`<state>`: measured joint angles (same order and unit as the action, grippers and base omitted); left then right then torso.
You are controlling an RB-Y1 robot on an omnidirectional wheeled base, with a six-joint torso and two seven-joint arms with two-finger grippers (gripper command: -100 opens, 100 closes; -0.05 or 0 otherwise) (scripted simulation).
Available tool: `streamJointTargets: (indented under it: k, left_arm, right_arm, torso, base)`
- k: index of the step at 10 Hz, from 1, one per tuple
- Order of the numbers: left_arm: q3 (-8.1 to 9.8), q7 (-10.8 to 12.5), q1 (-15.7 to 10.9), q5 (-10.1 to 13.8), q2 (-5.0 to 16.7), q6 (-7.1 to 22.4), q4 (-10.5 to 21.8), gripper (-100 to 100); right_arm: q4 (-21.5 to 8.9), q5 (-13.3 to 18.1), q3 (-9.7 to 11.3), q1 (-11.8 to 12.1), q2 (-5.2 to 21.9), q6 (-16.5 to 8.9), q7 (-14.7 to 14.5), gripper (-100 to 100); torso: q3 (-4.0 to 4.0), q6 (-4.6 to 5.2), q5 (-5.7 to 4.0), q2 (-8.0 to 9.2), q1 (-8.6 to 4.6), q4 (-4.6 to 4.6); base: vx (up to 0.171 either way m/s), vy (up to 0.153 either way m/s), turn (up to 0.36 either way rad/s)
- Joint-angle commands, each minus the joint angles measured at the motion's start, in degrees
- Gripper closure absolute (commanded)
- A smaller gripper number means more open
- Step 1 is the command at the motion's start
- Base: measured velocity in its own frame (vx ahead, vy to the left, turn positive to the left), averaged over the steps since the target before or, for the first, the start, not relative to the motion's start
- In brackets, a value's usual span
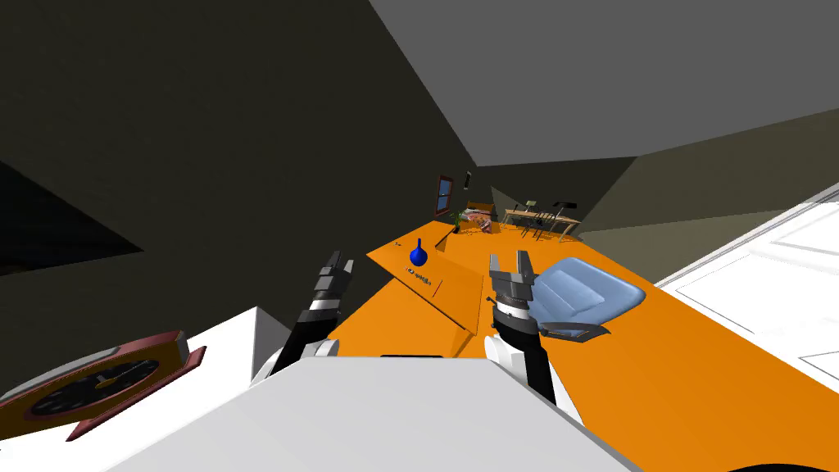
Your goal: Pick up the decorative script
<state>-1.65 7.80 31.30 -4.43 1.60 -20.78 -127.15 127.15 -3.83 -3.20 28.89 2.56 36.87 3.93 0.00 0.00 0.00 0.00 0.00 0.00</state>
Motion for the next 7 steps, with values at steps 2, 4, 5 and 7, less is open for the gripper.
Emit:
streamJointTargets:
  k: [2,4,5,7]
  left_arm:
    - [0.22,0.2,-0.3,1.4,3.2,2.5,3.3,-100]
    - [0.38,0.2,-0.7,3.0,5.7,5.1,6.7,-100]
    - [0.38,0.2,-0.7,3.0,5.7,5.1,6.9,-100]
    - [0.45,0.1,-0.9,4.0,7.2,6.6,9.0,-100]
  right_arm:
    - [0.0,0.0,0.0,0.0,0.0,0.0,0.0,0]
    - [0.0,0.0,0.0,0.0,0.0,0.0,0.0,0]
    - [0.0,0.0,0.0,0.0,0.0,0.0,0.0,0]
    - [0.0,0.0,0.0,0.0,0.0,0.0,0.0,0]
  torso:
    - [0.1,0.04,-0.02,0.2,-0.14,0.03]
    - [0.23,0.03,-0.09,0.4,-0.4,0.08]
    - [0.25,0.04,-0.1,0.44,-0.43,0.1]
    - [0.12,-0.01,-0.03,0.19,-0.12,0.05]
  base:
    - [-0.086,-0.069,-0.191]
    - [-0.11,-0.118,-0.224]
    - [-0.079,-0.075,-0.044]
    - [-0.028,-0.039,-0.073]
